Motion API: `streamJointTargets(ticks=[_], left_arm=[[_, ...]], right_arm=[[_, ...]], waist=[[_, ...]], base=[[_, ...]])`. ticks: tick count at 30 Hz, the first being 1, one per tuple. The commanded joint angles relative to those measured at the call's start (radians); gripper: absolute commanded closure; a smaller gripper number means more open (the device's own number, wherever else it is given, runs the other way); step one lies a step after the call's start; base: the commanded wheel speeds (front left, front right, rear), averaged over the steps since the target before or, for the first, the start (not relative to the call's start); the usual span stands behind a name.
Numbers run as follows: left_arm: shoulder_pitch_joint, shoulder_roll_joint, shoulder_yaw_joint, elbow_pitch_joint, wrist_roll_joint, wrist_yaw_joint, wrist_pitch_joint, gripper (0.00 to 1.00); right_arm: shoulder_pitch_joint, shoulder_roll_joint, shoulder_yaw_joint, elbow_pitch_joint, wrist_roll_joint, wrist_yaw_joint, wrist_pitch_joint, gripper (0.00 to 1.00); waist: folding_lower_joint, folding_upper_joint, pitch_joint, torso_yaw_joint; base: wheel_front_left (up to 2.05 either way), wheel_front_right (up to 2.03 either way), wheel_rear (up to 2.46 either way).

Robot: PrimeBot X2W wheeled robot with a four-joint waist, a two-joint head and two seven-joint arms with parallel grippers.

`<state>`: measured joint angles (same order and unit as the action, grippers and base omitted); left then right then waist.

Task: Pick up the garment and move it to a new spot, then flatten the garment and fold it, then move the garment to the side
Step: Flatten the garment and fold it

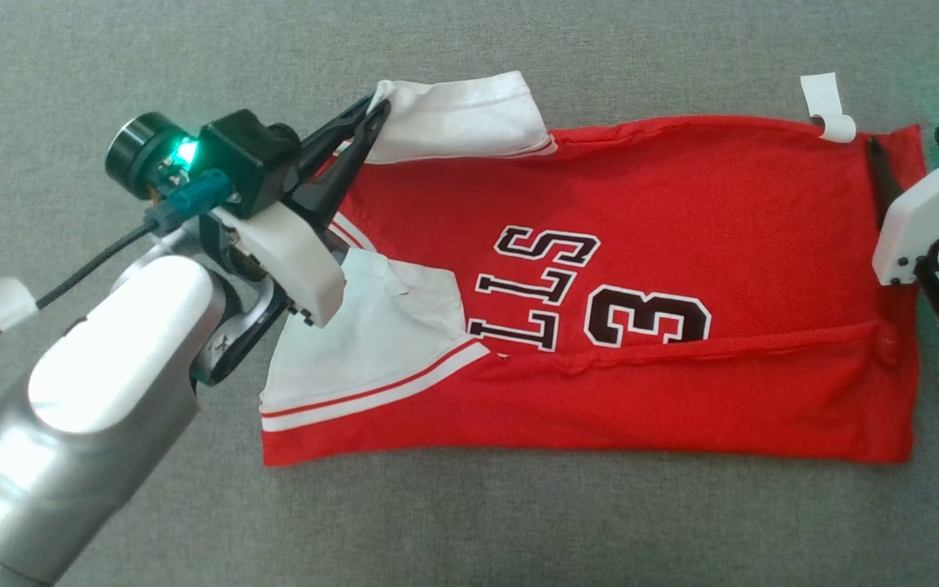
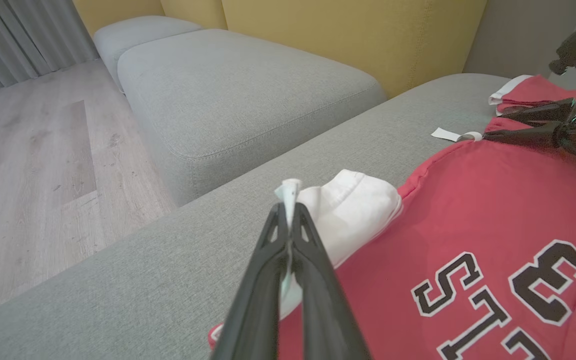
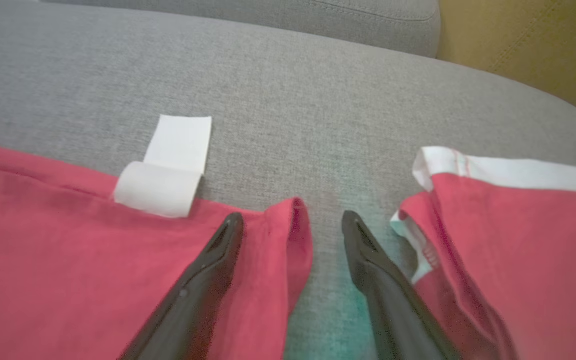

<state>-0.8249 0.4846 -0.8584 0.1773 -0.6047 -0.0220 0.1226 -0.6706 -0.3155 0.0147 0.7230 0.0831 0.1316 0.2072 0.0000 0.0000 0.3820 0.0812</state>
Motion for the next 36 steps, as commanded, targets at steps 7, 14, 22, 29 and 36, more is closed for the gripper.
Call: streamJointTargets(ticks=[7,14,22,29,36], left_arm=[[-0.026,0.048,0.040,-0.049,0.004,0.019,0.018,1.00],[-0.032,0.071,0.075,0.007,-0.005,0.058,0.013,1.00],[-0.102,0.083,0.136,0.104,0.004,0.080,-0.066,1.00],[-0.284,0.042,0.149,0.294,0.065,0.043,-0.182,1.00],[-0.454,-0.044,0.139,0.488,0.128,0.007,-0.339,1.00]], right_arm=[[-0.071,-0.044,0.112,0.089,0.013,-0.001,0.011,1.00],[-0.155,-0.052,0.195,0.073,0.102,-0.001,-0.063,1.00],[-0.254,-0.082,0.300,-0.038,0.244,-0.001,-0.127,1.00],[-0.394,-0.094,0.377,-0.046,0.321,-0.001,-0.189,1.00],[-0.506,-0.108,0.418,0.045,0.350,-0.001,-0.289,1.00]], waist=[[0.0000,0.0000,0.004,-0.009],[0.0000,0.0000,-0.010,-0.048],[0.0000,0.0000,0.010,-0.090],[0.0000,0.0000,0.073,-0.102],[0.0000,0.0000,0.111,-0.083]], base=[[0.00,0.00,0.00],[0.00,0.00,0.00],[0.00,0.00,0.00],[0.00,0.00,0.00],[0.00,0.00,0.00]])
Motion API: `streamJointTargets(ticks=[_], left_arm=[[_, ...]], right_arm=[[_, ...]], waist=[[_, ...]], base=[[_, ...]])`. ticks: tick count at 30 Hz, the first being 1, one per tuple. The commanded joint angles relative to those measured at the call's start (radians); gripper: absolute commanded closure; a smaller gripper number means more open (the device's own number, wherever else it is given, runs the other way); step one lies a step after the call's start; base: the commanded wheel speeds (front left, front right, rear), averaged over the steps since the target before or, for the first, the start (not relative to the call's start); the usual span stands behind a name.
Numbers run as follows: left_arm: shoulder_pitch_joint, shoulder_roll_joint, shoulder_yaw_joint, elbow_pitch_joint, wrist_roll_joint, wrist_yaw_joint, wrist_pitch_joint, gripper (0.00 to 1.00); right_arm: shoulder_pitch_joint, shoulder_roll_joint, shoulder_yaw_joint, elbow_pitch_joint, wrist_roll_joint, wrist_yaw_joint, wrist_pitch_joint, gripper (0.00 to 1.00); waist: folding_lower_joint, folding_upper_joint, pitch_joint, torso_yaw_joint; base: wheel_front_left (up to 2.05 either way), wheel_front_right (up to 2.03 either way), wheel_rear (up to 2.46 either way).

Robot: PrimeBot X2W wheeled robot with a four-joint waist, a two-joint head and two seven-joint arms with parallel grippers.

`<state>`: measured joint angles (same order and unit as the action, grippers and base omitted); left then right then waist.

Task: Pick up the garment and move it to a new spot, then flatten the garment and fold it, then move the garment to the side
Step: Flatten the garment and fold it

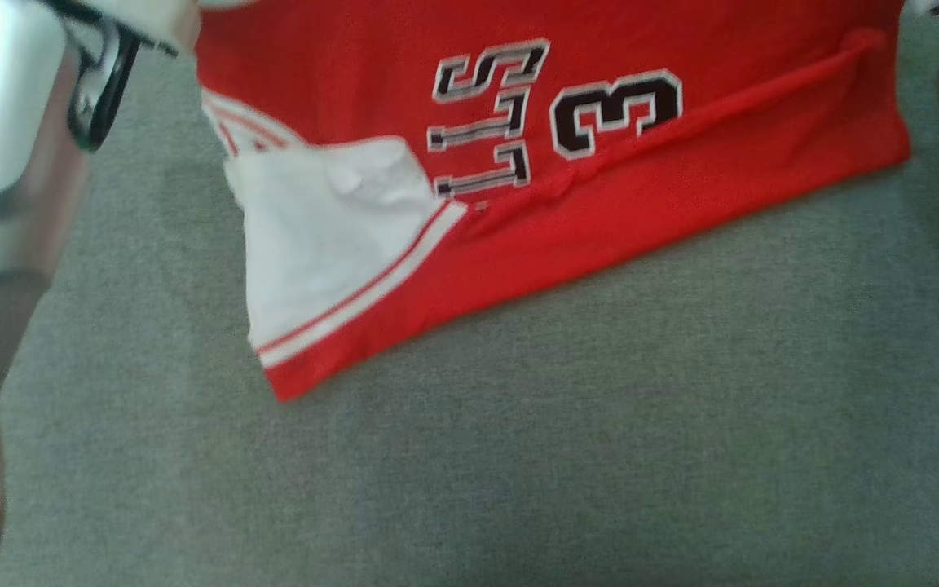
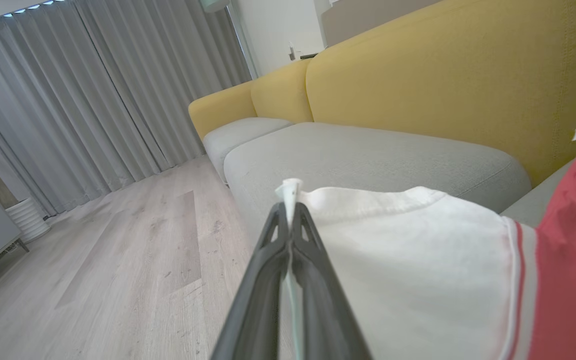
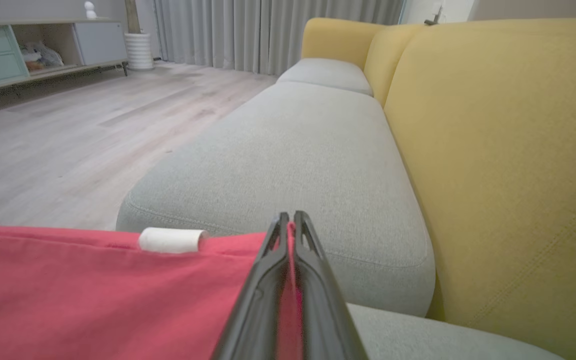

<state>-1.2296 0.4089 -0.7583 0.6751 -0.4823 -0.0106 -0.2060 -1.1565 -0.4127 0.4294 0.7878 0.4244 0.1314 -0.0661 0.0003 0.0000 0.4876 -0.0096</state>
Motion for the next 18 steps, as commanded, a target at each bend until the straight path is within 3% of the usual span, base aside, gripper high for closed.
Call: streamJointTargets(ticks=[1,11,18], left_arm=[[-0.064,0.018,0.037,0.014,0.010,-0.008,-0.021,1.00],[-0.044,-0.049,0.025,0.130,0.008,-0.073,-0.054,1.00],[0.056,-0.017,-0.053,0.098,-0.006,-0.114,-0.055,1.00]], right_arm=[[-0.031,-0.013,0.007,-0.006,0.014,-0.001,-0.032,1.00],[0.008,-0.039,0.109,0.066,0.136,-0.001,-0.106,1.00],[0.090,-0.120,0.247,0.017,0.248,-0.001,-0.092,1.00]], waist=[[-0.0003,0.0000,0.007,0.013],[-0.0003,0.0000,-0.036,0.039],[-0.0003,0.0000,-0.093,0.065]], base=[[0.00,0.00,0.00],[0.00,0.00,0.00],[0.00,0.00,0.00]])
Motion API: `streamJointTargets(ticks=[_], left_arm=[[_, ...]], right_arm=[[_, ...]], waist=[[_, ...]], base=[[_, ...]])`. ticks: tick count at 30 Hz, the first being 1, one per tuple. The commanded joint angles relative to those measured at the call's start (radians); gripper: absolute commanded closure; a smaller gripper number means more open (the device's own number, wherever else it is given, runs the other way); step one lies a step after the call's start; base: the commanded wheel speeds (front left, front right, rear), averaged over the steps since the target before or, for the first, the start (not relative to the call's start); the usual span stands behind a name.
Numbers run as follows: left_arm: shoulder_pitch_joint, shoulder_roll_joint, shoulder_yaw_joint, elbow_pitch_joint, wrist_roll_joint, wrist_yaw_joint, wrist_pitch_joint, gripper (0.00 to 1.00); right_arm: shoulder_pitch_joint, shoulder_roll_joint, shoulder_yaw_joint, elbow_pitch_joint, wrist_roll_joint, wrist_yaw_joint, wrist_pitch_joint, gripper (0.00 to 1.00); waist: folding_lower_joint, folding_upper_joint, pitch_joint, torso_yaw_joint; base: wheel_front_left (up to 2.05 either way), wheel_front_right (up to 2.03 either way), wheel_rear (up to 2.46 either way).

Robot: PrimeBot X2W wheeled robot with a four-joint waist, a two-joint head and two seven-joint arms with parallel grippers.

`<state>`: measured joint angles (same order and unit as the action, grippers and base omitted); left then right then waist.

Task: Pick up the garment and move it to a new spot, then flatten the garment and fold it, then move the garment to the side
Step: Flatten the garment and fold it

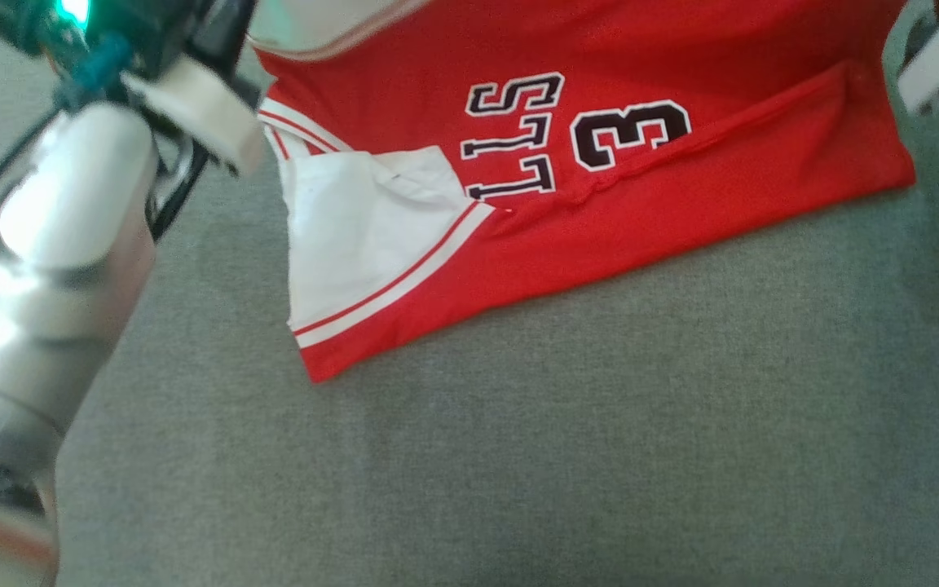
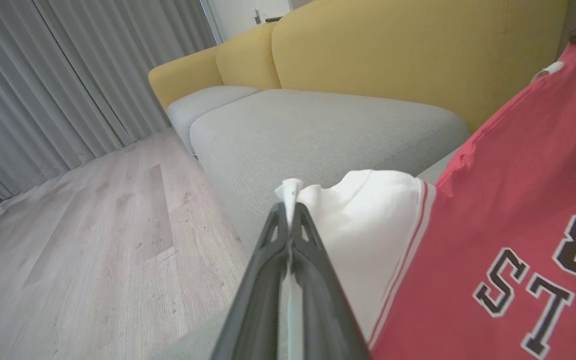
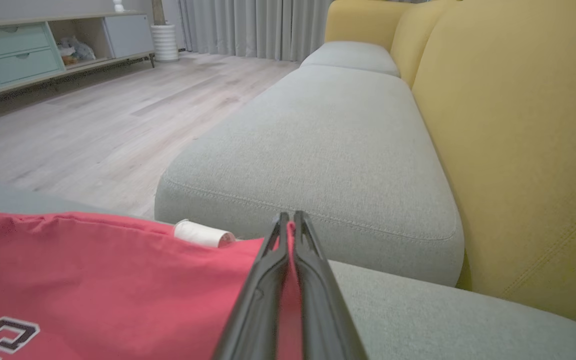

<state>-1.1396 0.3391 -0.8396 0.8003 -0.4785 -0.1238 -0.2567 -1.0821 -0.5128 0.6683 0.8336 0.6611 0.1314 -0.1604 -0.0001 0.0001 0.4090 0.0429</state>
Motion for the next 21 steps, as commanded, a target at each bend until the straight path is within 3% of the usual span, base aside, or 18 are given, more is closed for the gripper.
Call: streamJointTargets(ticks=[1,7,21], left_arm=[[-0.018,0.060,0.019,-0.040,-0.013,-0.002,-0.004,1.00],[0.096,0.104,-0.065,-0.160,-0.055,-0.006,0.044,1.00],[0.287,0.253,-0.147,-0.493,-0.216,-0.007,0.256,1.00]], right_arm=[[0.030,-0.034,0.027,-0.035,0.029,-0.001,0.010,1.00],[0.114,-0.109,0.148,-0.078,0.140,-0.001,0.082,1.00],[0.148,-0.265,0.415,-0.112,0.196,-0.001,0.123,1.00]], waist=[[0.0001,-0.0001,-0.020,0.017],[0.0001,-0.0001,-0.055,0.043],[0.0001,-0.0001,-0.121,0.070]], base=[[0.00,0.00,0.00],[0.00,0.00,0.00],[0.00,0.00,0.00]])
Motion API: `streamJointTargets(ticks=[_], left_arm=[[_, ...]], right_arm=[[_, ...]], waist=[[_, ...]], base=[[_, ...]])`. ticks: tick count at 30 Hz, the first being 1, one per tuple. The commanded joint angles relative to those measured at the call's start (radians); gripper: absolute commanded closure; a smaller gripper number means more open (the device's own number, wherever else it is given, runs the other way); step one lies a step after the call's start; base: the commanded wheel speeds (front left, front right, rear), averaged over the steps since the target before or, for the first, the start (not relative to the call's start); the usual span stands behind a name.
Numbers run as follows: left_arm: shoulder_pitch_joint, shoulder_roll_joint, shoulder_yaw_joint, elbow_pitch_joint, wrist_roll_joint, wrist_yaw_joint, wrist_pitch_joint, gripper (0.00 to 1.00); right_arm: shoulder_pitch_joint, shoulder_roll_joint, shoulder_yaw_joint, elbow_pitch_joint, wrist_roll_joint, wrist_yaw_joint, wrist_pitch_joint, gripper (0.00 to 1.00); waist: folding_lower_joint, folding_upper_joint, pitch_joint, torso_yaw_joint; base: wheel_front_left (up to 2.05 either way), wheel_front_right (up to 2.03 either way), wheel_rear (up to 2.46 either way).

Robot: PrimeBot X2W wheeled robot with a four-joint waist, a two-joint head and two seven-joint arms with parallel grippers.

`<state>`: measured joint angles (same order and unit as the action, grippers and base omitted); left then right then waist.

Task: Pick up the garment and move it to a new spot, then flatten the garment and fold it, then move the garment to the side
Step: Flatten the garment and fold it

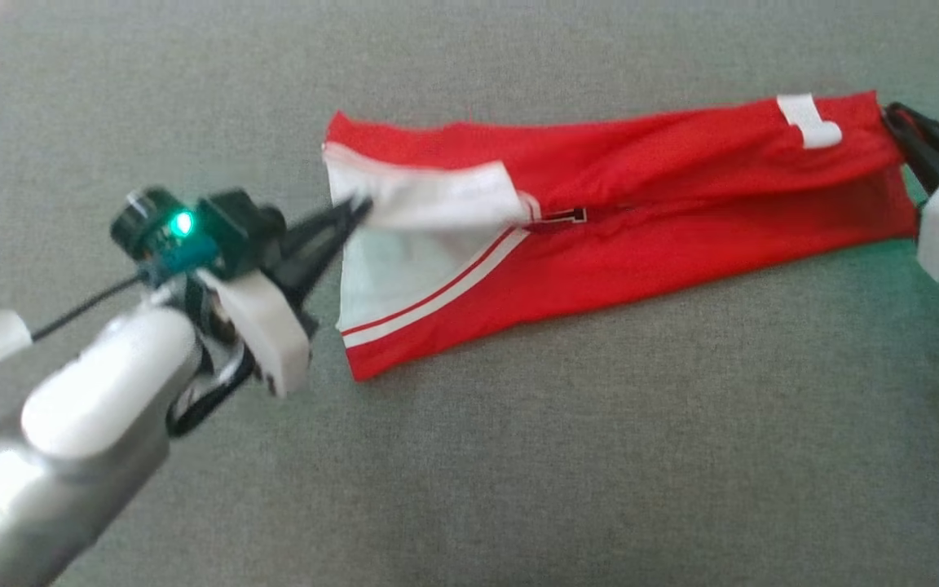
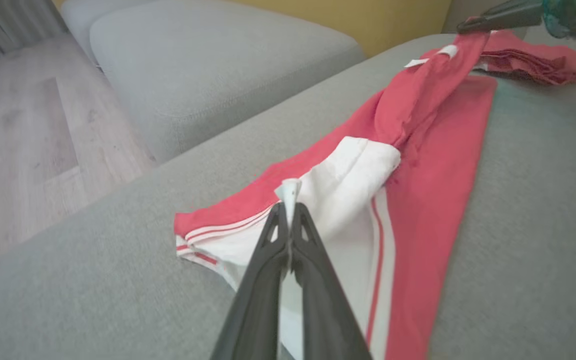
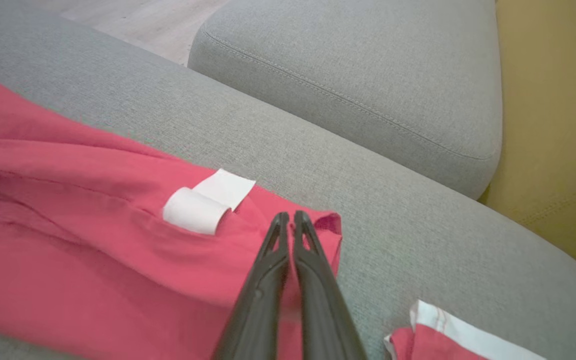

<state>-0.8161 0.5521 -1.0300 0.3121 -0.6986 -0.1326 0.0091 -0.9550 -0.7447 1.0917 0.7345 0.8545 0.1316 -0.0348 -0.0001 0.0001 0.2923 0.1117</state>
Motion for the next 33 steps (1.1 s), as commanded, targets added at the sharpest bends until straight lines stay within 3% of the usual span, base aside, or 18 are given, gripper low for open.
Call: streamJointTargets(ticks=[1,11,24,25,26,30,32,33], left_arm=[[-0.024,0.054,0.039,-0.034,-0.007,0.002,0.010,1.00],[0.057,0.153,0.006,-0.211,-0.086,0.026,0.178,1.00],[0.063,0.125,-0.038,-0.189,-0.076,0.037,0.227,1.00],[0.065,0.119,-0.039,-0.179,-0.079,0.039,0.225,0.76],[0.068,0.111,-0.037,-0.170,-0.083,0.042,0.220,0.02],[0.077,0.097,-0.028,-0.145,-0.097,0.059,0.208,0.00],[0.073,0.091,0.017,-0.138,-0.105,0.104,0.153,0.00],[0.073,0.091,0.017,-0.138,-0.105,0.104,0.153,0.00]], right_arm=[[0.021,-0.040,0.001,-0.012,0.012,-0.001,-0.005,1.00],[0.005,-0.084,0.068,-0.001,0.058,-0.001,-0.042,1.00],[-0.021,-0.103,0.155,0.013,0.052,-0.001,-0.030,1.00],[-0.021,-0.103,0.159,0.014,0.054,-0.001,-0.023,0.90],[-0.020,-0.102,0.161,0.019,0.062,-0.001,-0.012,0.00],[-0.021,-0.102,0.160,0.013,0.106,-0.001,-0.003,0.00],[-0.037,-0.095,0.115,0.021,0.167,-0.001,-0.042,0.00],[-0.037,-0.095,0.115,0.021,0.167,-0.001,-0.042,0.00]], waist=[[0.0001,-0.0001,-0.011,0.002],[0.0001,-0.0001,-0.028,-0.001],[0.0001,-0.0001,0.011,-0.018],[0.0001,-0.0001,0.010,-0.021],[0.0001,-0.0001,0.007,-0.024],[0.0001,-0.0001,-0.011,-0.038],[0.0001,-0.0001,-0.031,-0.049],[0.0001,-0.0001,-0.031,-0.049]], base=[[0.00,0.00,0.00],[0.00,0.00,0.00],[0.00,0.00,0.00],[0.00,0.00,0.00],[0.00,0.00,0.00],[0.00,0.00,0.00],[0.00,0.00,0.00],[0.00,0.00,0.00]])
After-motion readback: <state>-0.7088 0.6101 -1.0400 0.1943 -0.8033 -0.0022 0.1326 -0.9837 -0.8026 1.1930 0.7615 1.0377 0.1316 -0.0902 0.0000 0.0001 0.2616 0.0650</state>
